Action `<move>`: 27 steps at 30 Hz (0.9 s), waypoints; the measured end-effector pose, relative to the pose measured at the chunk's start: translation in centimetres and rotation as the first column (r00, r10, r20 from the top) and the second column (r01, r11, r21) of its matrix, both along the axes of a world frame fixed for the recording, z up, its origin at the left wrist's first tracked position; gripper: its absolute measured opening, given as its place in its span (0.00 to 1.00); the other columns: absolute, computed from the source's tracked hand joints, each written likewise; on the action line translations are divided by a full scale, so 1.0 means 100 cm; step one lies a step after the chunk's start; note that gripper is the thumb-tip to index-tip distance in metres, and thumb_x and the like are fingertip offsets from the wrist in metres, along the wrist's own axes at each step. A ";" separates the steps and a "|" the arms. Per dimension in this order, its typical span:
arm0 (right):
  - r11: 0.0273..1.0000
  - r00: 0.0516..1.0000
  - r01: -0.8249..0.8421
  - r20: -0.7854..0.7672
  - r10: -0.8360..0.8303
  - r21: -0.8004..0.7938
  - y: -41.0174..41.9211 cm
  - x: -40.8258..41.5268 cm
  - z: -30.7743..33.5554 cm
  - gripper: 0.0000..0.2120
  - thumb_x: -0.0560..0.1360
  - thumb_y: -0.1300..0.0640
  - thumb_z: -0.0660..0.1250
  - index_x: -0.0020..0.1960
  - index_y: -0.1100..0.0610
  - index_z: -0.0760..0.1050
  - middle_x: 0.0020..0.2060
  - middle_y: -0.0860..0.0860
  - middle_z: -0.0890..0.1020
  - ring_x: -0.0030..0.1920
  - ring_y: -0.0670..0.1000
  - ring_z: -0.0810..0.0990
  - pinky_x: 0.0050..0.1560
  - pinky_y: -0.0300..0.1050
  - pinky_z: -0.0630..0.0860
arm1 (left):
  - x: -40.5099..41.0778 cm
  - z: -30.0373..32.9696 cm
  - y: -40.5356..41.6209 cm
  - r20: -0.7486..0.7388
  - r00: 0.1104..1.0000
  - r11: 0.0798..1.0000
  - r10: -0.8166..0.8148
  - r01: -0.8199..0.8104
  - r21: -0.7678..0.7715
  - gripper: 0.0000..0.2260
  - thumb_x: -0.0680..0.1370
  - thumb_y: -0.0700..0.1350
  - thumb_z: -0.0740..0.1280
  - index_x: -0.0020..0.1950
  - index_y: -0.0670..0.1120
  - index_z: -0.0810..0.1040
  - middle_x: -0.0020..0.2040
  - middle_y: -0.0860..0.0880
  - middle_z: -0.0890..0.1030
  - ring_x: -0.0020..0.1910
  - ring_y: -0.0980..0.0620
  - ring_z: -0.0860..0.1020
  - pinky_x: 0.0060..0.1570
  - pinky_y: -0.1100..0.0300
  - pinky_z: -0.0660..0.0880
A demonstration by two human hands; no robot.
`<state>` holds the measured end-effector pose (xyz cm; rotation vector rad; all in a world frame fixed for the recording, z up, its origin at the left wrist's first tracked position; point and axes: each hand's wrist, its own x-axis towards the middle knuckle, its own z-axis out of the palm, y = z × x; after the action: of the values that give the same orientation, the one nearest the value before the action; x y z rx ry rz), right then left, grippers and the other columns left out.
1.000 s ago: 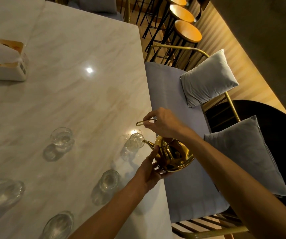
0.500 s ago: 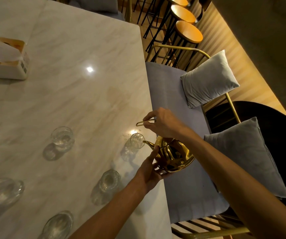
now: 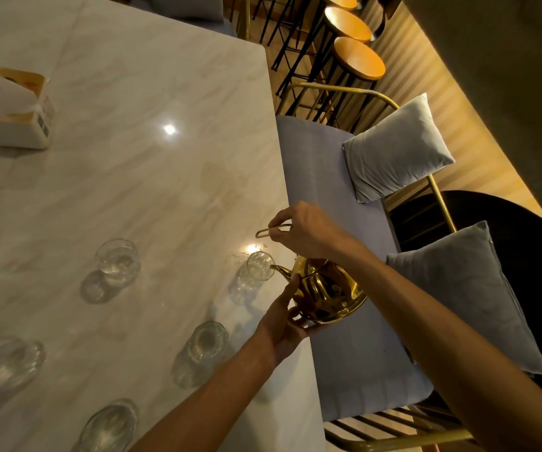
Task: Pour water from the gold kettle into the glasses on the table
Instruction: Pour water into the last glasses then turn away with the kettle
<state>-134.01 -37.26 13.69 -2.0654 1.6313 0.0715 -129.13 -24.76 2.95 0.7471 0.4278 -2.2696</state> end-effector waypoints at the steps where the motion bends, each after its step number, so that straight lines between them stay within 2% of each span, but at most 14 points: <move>1: 1.000 1.000 -0.002 -0.004 0.002 0.001 -0.001 0.001 0.000 0.15 0.79 0.50 0.69 0.62 0.55 0.82 0.55 0.54 0.85 0.40 0.45 0.78 0.36 0.36 0.71 | 0.000 0.000 0.000 -0.002 1.000 1.000 0.001 -0.001 -0.001 0.24 0.77 0.52 0.70 0.71 0.45 0.72 0.70 0.37 0.74 0.66 0.34 0.74 0.47 0.39 0.81; 6: 1.000 1.000 0.002 -0.018 -0.002 0.018 -0.003 0.004 -0.001 0.15 0.79 0.50 0.70 0.63 0.54 0.82 0.61 0.53 0.83 0.51 0.50 0.80 0.45 0.40 0.74 | 0.001 -0.002 -0.001 -0.011 1.000 1.000 0.013 -0.013 -0.007 0.29 0.74 0.52 0.72 0.72 0.46 0.71 0.70 0.37 0.73 0.66 0.34 0.74 0.50 0.38 0.81; 9: 1.000 0.999 0.000 -0.034 0.000 0.013 -0.004 0.006 -0.002 0.15 0.79 0.50 0.69 0.63 0.54 0.82 0.62 0.53 0.83 0.56 0.52 0.81 0.47 0.40 0.74 | 0.001 -0.005 -0.001 -0.014 1.000 1.000 0.016 -0.016 -0.007 0.28 0.76 0.52 0.71 0.73 0.46 0.70 0.71 0.37 0.73 0.67 0.34 0.73 0.51 0.38 0.80; 14: 1.000 0.998 -0.015 -0.054 0.016 0.009 -0.004 0.010 -0.004 0.15 0.79 0.49 0.70 0.63 0.54 0.82 0.61 0.53 0.83 0.55 0.51 0.81 0.47 0.40 0.74 | 0.002 -0.010 -0.001 -0.029 0.999 1.000 0.017 -0.017 -0.013 0.25 0.79 0.53 0.68 0.74 0.46 0.70 0.71 0.38 0.72 0.67 0.34 0.73 0.53 0.38 0.79; 19: 1.000 0.999 -0.012 -0.049 0.012 0.009 -0.003 0.011 -0.006 0.15 0.79 0.49 0.69 0.63 0.54 0.82 0.61 0.53 0.83 0.57 0.53 0.82 0.51 0.43 0.78 | 0.003 -0.013 0.000 -0.020 1.000 1.000 0.009 -0.009 -0.023 0.25 0.78 0.53 0.69 0.73 0.47 0.70 0.71 0.38 0.72 0.65 0.35 0.74 0.52 0.39 0.79; 22: 1.000 0.999 -0.004 -0.038 0.004 0.005 0.000 0.010 -0.005 0.15 0.79 0.50 0.69 0.62 0.55 0.82 0.60 0.53 0.83 0.54 0.53 0.82 0.48 0.41 0.76 | 0.004 -0.018 0.000 -0.025 1.000 1.000 -0.005 0.004 -0.028 0.27 0.76 0.53 0.70 0.72 0.47 0.71 0.71 0.38 0.73 0.65 0.35 0.75 0.50 0.39 0.81; 25: 1.000 1.000 0.031 0.004 -0.031 -0.003 0.005 0.003 -0.007 0.15 0.80 0.50 0.68 0.63 0.55 0.82 0.60 0.53 0.83 0.45 0.48 0.80 0.42 0.38 0.73 | 0.004 -0.021 0.000 -0.007 0.999 0.998 -0.033 0.032 -0.049 0.27 0.75 0.53 0.71 0.72 0.47 0.72 0.71 0.38 0.73 0.66 0.34 0.74 0.50 0.39 0.81; 27: 0.998 0.998 0.055 0.028 -0.055 -0.014 0.010 -0.002 -0.008 0.15 0.80 0.49 0.68 0.63 0.54 0.82 0.61 0.53 0.83 0.48 0.49 0.80 0.43 0.38 0.73 | 0.004 -0.023 0.001 0.031 0.999 0.995 -0.043 0.045 -0.083 0.26 0.74 0.53 0.71 0.70 0.47 0.73 0.70 0.39 0.75 0.66 0.35 0.75 0.52 0.39 0.80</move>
<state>-134.24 -36.27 12.91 -2.0219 1.6756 0.0128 -128.75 -24.67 0.69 0.7519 0.3031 -2.2998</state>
